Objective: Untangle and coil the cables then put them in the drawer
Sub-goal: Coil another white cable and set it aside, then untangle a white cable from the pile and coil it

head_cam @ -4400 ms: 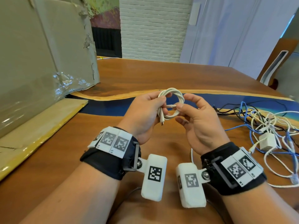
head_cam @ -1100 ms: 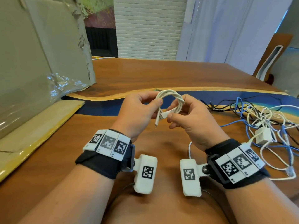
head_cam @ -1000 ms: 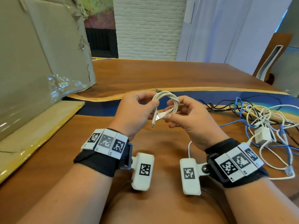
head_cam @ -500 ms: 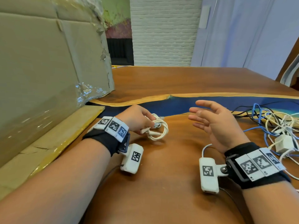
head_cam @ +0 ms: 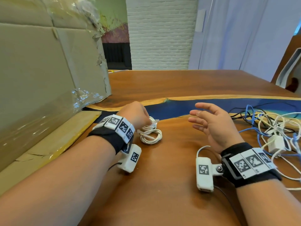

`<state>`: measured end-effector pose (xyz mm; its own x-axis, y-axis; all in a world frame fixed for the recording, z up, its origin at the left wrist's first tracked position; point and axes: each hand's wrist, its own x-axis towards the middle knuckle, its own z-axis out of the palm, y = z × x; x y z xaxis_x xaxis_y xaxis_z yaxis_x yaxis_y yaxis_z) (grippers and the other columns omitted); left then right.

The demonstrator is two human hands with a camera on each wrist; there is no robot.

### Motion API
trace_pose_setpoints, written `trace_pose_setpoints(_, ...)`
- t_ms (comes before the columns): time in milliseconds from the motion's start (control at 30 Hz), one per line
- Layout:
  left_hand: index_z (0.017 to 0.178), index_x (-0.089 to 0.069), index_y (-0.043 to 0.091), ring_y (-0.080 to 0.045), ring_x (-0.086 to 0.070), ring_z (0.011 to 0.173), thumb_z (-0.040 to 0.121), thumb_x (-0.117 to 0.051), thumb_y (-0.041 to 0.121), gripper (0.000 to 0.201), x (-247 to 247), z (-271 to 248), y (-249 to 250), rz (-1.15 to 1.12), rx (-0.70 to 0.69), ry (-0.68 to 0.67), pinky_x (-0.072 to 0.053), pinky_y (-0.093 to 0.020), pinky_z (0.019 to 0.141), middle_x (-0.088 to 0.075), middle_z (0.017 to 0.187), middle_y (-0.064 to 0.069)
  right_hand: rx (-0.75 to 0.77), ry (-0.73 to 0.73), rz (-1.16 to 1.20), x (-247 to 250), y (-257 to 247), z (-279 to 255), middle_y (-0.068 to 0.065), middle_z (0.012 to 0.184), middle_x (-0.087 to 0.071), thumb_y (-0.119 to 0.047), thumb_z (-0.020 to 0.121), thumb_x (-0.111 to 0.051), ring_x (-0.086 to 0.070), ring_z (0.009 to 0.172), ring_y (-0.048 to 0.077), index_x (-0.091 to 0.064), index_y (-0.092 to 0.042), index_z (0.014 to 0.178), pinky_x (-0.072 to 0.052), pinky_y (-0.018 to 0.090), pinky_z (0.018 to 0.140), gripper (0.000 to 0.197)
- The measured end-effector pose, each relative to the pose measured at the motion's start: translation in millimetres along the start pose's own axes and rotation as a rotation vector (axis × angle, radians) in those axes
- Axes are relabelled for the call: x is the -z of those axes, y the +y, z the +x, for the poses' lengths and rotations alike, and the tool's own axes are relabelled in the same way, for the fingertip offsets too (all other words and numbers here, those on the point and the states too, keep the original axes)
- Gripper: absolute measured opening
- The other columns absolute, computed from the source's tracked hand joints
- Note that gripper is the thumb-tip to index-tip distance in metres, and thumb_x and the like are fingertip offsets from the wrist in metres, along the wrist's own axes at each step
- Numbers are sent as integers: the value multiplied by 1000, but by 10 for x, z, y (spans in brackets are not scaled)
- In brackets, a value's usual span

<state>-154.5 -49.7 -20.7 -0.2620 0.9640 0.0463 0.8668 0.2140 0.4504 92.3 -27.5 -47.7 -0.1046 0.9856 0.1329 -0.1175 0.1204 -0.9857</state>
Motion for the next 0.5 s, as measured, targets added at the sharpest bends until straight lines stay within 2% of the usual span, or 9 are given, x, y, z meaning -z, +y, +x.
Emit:
trace_pose_setpoints(67, 92, -78, 28, -11, -66, 86, 85, -80, 34, 9, 14, -40, 123, -40, -76, 72, -56, -32, 77, -72, 91, 12, 7, 20, 6, 53, -14, 35, 10, 113, -74, -9, 102, -57, -75, 94, 25, -65, -18, 119, -58, 43, 91, 21)
trace_pose_setpoints(133, 97, -77, 29, -7, -65, 89, 85, -80, 37, 14, -15, -124, 354, -100, -220, 71, -55, -30, 81, -71, 91, 16, 22, 40, 20, 129, -46, 75, 9, 107, -75, -10, 101, -58, -74, 88, 23, -67, -19, 114, -58, 41, 85, 18)
trace_pose_setpoints(200, 97, -77, 29, -4, -67, 83, 85, -81, 36, 15, -108, -210, 625, -141, -333, -32, -56, -28, 80, -71, 87, 16, 41, 72, 38, 221, -87, 107, 7, 98, -75, -9, 100, -59, -71, 79, 22, -68, -17, 109, -56, 38, 76, 15)
trace_pose_setpoints(300, 95, -75, 27, -7, -72, 70, 86, -80, 36, 14, -363, -256, 971, -125, -405, -259, -60, -32, 76, -76, 80, 7, 70, 147, 27, 389, -145, 149, 5, 86, -73, -7, 98, -59, -64, 67, 21, -70, -16, 102, -50, 33, 63, 15)
trace_pose_setpoints(400, 120, -70, 25, -9, -71, 72, 87, -80, 34, 36, -653, -268, 1195, -37, -460, -444, -57, -27, 72, -74, 101, 7, 79, 196, -17, 572, -211, 170, 5, 85, -73, -7, 98, -58, -60, 63, 19, -70, -15, 102, -47, 29, 54, 15)
trace_pose_setpoints(433, 125, -67, 27, -9, -69, 72, 87, -80, 35, 41, -732, -277, 1239, 5, -474, -502, -54, -25, 69, -71, 103, 9, 77, 199, -26, 627, -228, 172, 4, 84, -73, -8, 98, -59, -59, 62, 18, -70, -15, 103, -47, 27, 51, 15)
trace_pose_setpoints(500, 118, -71, 29, -10, -64, 75, 89, -78, 39, 32, -818, -287, 1280, 81, -501, -569, -45, -24, 64, -68, 88, 14, 71, 176, -34, 710, -244, 169, 3, 85, -74, -10, 98, -59, -59, 62, 17, -70, -15, 104, -46, 25, 49, 14)
